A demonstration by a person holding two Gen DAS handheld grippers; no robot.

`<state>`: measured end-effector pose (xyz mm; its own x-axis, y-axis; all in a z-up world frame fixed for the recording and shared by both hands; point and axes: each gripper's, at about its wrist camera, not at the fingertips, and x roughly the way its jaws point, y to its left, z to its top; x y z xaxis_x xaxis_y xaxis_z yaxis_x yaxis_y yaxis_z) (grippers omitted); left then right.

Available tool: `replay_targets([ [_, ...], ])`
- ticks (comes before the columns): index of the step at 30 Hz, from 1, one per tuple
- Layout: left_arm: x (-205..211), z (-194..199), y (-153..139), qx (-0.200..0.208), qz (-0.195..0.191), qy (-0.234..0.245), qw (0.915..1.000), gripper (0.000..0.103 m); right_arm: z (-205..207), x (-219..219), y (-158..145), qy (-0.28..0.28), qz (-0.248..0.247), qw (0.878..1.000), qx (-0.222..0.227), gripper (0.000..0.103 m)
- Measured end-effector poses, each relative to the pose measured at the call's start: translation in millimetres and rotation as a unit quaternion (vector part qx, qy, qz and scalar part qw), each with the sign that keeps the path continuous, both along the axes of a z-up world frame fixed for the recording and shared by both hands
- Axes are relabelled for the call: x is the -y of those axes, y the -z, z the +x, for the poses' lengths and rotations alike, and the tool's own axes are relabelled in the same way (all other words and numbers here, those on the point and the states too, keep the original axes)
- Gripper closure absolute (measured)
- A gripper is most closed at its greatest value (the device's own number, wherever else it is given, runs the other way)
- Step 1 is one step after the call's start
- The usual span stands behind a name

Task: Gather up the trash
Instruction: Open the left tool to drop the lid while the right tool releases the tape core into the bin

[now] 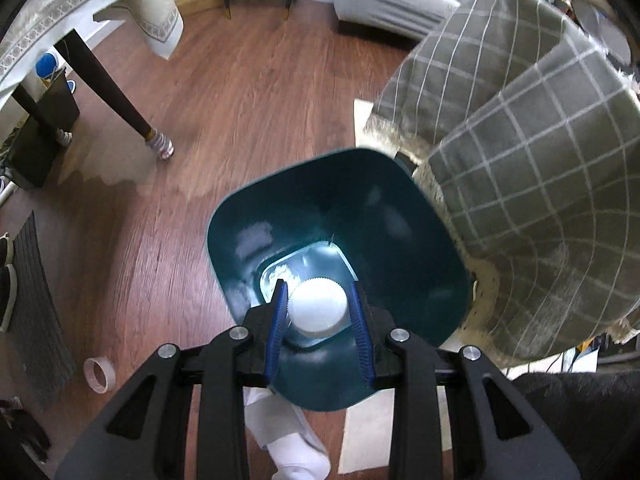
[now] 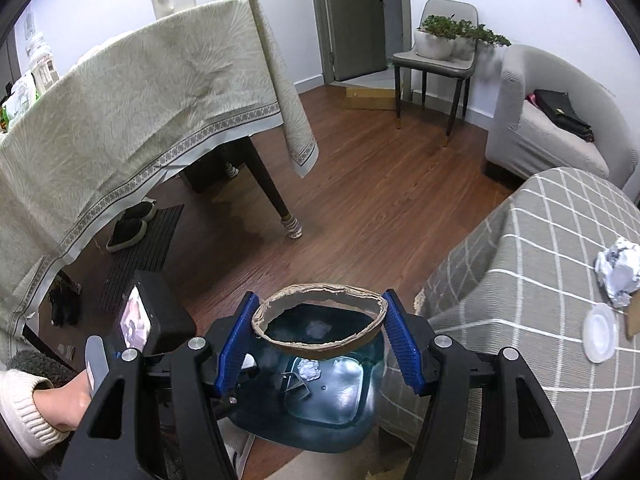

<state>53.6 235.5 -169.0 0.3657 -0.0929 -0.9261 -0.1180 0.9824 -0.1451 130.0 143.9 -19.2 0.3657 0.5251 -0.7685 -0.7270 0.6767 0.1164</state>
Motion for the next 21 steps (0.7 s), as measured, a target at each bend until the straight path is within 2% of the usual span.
replay_targets([
  [4,-5,-3,7,-0.007,-0.010,0.006,0.9999,0.069,-1,-11,10,-0.006,-0.009,1.000,-0.009,0.039],
  [6,-9,-4,10,-0.011,-0.022,0.003,0.9997,0.064,-1,-14,12,-0.008,-0.012,1.000,-0.011,0.039],
  [9,-11,-5,9,-0.008,-0.024,0.003,0.9997,0.061,0,-19,17,-0.009,-0.017,1.000,-0.015,0.039],
  [14,-20,-8,-2,0.014,-0.031,-0.006,0.9994,0.057,1,-28,31,-0.013,-0.031,0.999,-0.028,0.039],
  [21,-42,-13,-36,0.069,-0.039,-0.040,0.9961,0.052,0,-39,54,-0.023,-0.053,0.997,-0.052,0.039],
])
